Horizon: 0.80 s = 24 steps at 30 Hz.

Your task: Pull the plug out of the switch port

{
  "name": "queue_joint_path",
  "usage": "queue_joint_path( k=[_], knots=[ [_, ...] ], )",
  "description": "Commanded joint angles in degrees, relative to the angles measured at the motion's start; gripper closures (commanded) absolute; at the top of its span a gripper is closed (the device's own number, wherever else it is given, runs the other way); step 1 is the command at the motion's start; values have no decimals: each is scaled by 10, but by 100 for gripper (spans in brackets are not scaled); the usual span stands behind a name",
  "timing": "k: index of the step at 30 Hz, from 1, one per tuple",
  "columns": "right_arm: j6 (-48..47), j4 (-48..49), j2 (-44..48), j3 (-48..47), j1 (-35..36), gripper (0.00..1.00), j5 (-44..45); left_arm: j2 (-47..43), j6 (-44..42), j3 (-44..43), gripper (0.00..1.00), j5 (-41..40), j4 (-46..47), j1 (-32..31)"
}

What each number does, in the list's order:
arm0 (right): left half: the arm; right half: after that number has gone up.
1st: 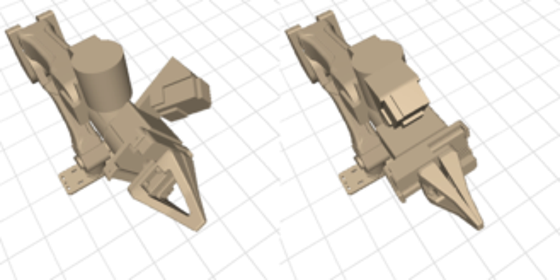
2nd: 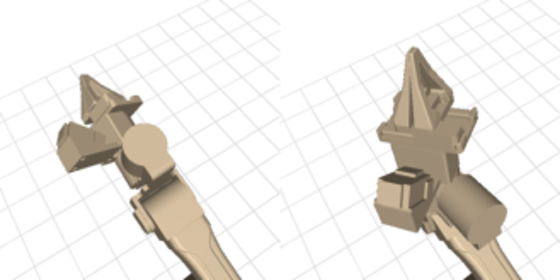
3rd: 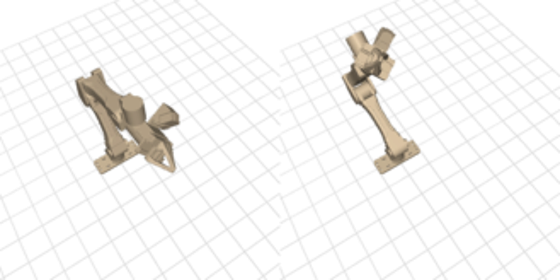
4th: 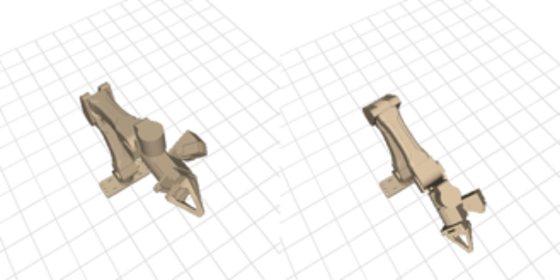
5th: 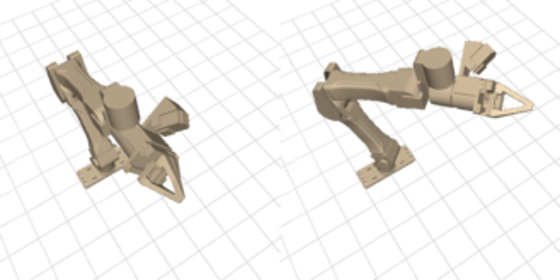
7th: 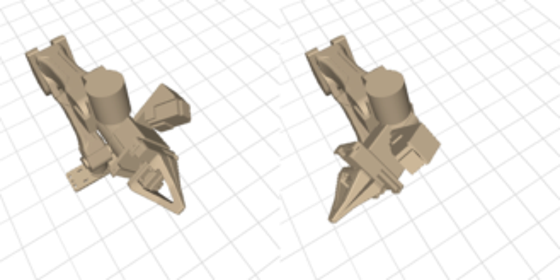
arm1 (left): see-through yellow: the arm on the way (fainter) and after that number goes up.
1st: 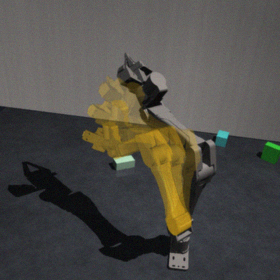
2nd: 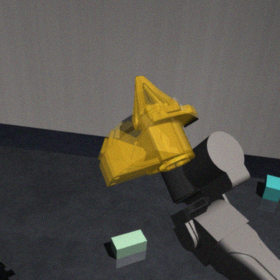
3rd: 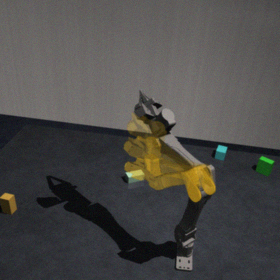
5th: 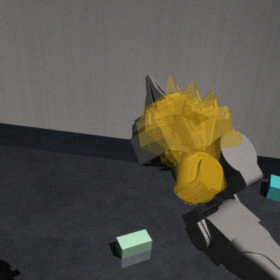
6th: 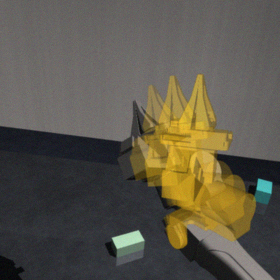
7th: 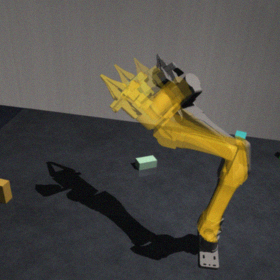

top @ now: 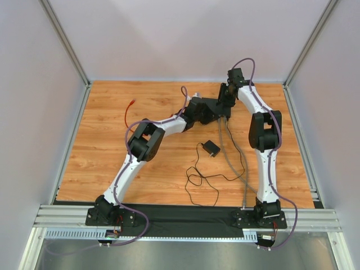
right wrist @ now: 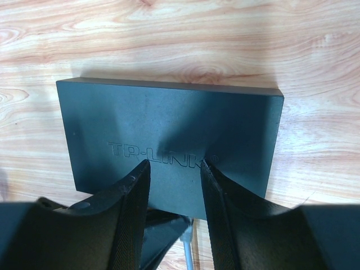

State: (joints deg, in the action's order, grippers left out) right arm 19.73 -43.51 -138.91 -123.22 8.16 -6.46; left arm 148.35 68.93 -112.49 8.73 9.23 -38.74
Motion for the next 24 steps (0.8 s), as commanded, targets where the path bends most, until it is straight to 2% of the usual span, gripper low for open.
queue_joint_path(
  k=[1,12,16,18,19,24],
  knots=[
    [-7,-59,-47,10,-6,56,26,-32,-56,45,100,9,-87,1],
    [-5,-58,-48,10,-5,56,26,-91,-84,128,100,31,-42,16],
    [-3,-57,-45,12,-5,56,27,-151,-101,193,100,-20,-31,43],
    [-3,-56,-45,15,-5,56,26,-200,-113,254,100,-51,-21,72],
    [-3,-55,-44,16,-5,56,26,-200,-118,255,100,-62,-21,72],
    [-4,-54,-43,16,-5,56,25,-260,-125,348,100,-113,-3,146]
  ],
)
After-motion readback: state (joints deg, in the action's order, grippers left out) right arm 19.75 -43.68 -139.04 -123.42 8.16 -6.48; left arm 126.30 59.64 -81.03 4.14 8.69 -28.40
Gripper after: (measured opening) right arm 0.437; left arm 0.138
